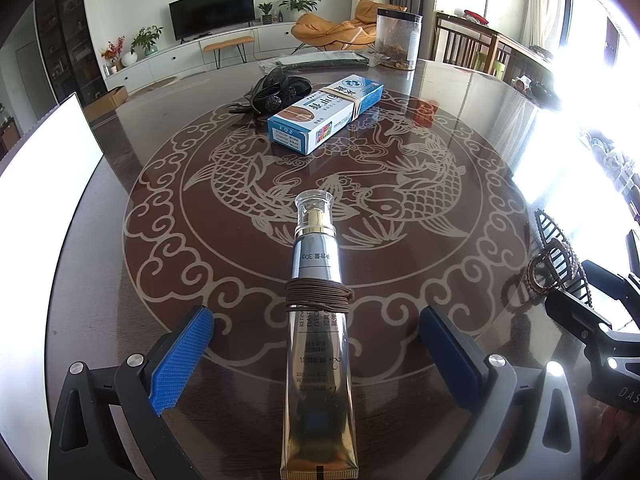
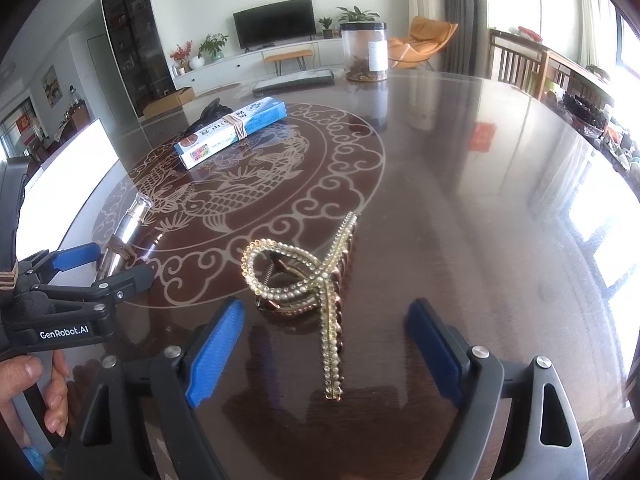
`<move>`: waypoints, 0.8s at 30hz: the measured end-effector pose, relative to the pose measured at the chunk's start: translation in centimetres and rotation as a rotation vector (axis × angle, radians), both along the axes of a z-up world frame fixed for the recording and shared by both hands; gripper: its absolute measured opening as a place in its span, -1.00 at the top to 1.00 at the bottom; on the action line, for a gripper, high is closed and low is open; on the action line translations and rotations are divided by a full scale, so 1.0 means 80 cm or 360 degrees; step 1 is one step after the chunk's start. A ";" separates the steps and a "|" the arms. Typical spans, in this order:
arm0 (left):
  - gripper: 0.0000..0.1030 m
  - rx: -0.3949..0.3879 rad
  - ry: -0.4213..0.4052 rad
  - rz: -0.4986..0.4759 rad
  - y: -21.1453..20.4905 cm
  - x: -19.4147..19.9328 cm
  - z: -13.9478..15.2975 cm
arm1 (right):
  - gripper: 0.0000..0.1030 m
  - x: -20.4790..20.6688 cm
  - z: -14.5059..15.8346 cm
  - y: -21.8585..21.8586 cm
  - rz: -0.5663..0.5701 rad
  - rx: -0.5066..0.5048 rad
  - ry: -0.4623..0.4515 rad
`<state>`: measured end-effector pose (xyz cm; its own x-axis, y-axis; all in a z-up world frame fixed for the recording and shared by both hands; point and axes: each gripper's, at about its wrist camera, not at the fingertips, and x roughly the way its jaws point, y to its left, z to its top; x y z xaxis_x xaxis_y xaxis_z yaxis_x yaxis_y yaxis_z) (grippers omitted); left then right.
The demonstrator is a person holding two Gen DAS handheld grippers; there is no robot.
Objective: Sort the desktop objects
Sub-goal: 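Hold the silver tube in the left gripper while the right gripper holds the hair clip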
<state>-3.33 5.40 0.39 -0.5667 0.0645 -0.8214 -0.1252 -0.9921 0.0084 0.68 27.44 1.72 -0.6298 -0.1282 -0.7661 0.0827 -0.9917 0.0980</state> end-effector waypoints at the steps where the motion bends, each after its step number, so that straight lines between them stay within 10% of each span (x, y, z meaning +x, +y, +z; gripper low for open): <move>1: -1.00 0.0000 0.0000 0.0000 0.000 0.000 0.000 | -0.66 0.000 0.000 0.000 0.0001 -0.0001 0.0000; 24: -1.00 0.0001 0.0000 -0.0001 0.000 -0.001 -0.001 | -0.72 -0.001 0.000 -0.002 0.0010 -0.0011 -0.0003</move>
<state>-3.42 5.37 0.32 -0.5669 0.0655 -0.8212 -0.1258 -0.9920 0.0077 0.61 27.26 1.71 -0.6276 -0.1374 -0.7663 0.0889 -0.9905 0.1048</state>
